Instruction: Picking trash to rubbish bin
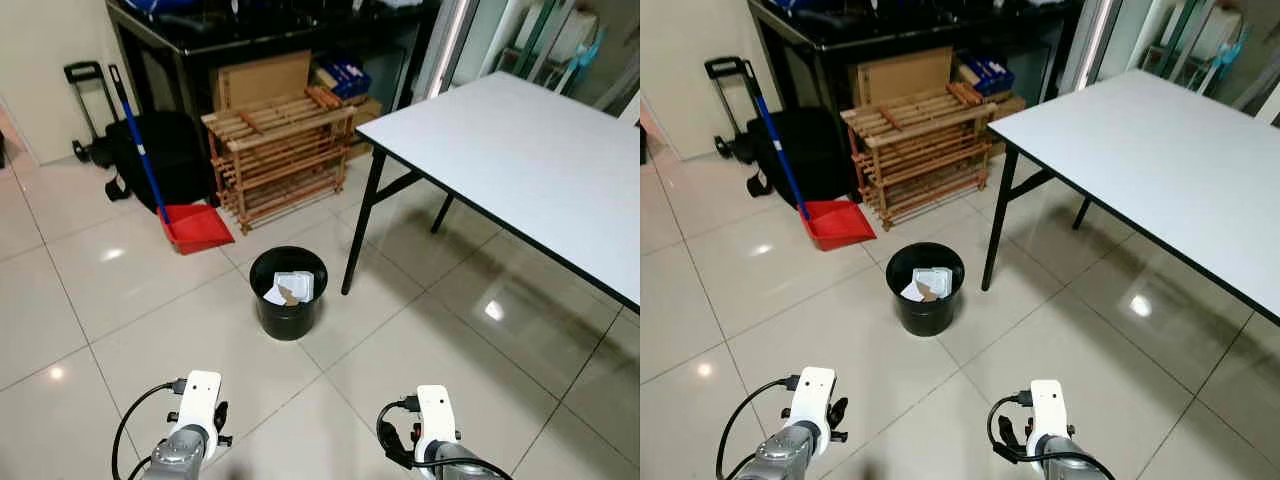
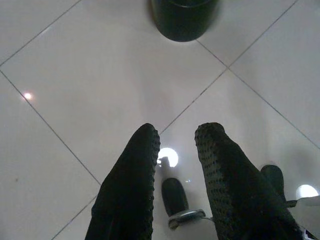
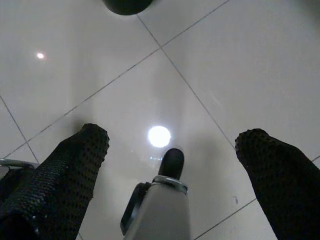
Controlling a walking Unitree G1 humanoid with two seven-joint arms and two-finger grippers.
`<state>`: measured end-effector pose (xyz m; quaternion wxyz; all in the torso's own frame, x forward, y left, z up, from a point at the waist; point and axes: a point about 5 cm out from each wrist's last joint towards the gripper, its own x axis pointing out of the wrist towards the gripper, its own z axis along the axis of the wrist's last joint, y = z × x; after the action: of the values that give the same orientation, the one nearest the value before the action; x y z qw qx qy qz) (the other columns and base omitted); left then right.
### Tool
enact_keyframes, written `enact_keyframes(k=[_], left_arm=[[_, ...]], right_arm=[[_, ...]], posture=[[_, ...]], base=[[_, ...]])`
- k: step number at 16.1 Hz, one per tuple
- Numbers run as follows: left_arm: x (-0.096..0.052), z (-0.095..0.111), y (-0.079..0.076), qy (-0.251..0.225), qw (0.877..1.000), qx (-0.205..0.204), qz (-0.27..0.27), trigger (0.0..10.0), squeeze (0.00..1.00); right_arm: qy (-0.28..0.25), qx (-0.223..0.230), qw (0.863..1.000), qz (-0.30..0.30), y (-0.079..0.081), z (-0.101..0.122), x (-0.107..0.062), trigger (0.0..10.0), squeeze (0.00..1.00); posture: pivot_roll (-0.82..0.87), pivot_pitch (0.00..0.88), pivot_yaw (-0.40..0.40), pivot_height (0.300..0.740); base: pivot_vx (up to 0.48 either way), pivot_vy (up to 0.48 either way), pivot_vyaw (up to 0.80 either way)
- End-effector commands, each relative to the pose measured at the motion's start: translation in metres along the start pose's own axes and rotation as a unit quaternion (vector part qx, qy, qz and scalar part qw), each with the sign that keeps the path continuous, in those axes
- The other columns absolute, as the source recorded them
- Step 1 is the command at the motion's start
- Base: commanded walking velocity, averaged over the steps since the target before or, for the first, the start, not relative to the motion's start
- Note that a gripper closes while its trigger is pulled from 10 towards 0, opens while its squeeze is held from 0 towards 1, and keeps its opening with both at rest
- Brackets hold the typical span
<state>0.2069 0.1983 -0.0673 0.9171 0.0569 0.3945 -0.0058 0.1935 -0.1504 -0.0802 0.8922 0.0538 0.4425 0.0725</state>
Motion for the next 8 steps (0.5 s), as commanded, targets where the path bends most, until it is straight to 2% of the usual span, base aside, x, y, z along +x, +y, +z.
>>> enact_keyframes(k=[1,8], left_arm=[[0.0006,0.0017,-0.0026,-0.002,1.000,0.001,-0.001,10.0,0.00],[0.0008,0.0028,-0.0019,-0.005,1.000,-0.001,-0.002,10.0,0.00]], right_arm=[[0.003,0.002,1.000,-0.005,-0.0033,-0.0013,-0.0008,10.0,0.00],[0.007,0.001,1.000,-0.002,-0.0019,-0.0018,-0.0005,10.0,0.00]], posture=[[-0.01,0.030,-0.079,0.740],[-0.01,0.027,-0.077,0.740]], base=[[0.000,0.000,-0.80],[0.000,0.000,-0.79]])
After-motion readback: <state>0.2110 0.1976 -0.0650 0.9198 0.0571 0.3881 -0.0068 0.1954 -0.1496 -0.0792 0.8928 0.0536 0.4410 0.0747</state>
